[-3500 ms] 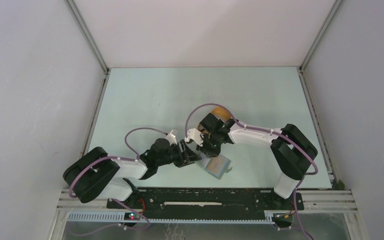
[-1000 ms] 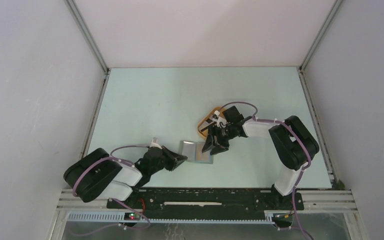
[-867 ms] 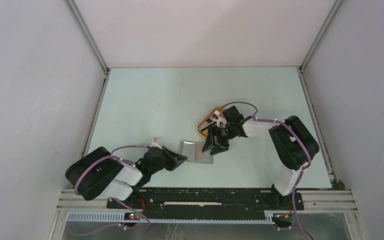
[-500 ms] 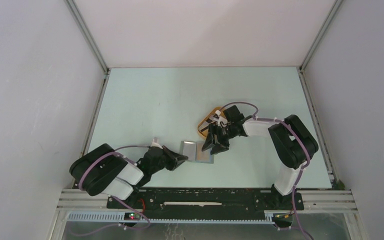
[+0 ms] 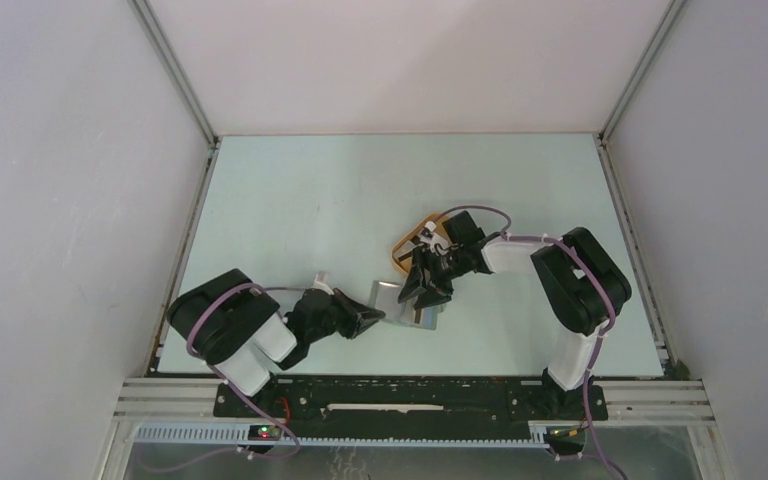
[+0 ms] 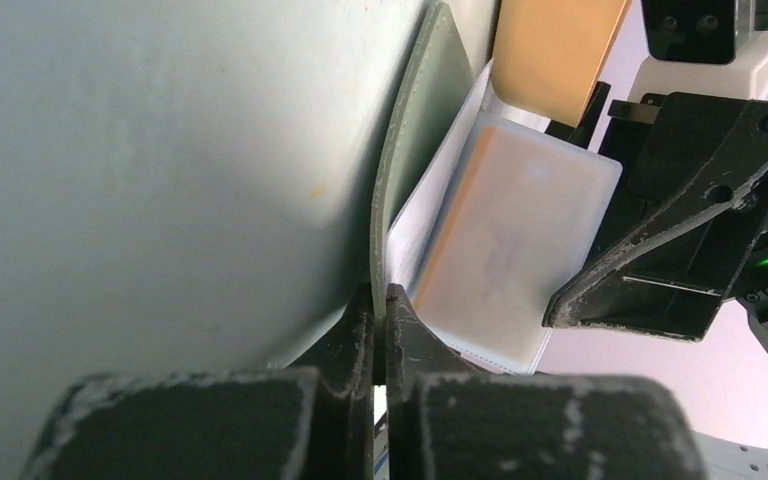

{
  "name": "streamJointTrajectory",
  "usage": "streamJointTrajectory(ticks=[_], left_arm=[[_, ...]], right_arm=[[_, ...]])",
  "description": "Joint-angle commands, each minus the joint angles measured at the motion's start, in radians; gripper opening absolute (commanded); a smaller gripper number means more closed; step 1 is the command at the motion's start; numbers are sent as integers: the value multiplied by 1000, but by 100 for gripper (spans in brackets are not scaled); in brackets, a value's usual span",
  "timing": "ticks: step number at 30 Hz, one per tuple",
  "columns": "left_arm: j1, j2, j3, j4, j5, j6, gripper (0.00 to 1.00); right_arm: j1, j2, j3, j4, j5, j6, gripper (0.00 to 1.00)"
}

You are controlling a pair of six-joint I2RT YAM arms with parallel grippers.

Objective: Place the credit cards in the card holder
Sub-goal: Open the card holder at the center of the board.

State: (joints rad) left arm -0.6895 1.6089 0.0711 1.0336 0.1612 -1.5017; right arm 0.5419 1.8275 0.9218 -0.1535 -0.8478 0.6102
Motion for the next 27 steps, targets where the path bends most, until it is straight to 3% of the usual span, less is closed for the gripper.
streamJointTrajectory(ticks=[1, 27], left_arm=[[-6, 46, 16, 118, 56, -21, 0], [-6, 175, -8, 321, 67, -73, 1]], right_arm=[[12, -18, 18, 43, -11, -2, 69], [20, -10, 102, 9, -44, -29, 67]])
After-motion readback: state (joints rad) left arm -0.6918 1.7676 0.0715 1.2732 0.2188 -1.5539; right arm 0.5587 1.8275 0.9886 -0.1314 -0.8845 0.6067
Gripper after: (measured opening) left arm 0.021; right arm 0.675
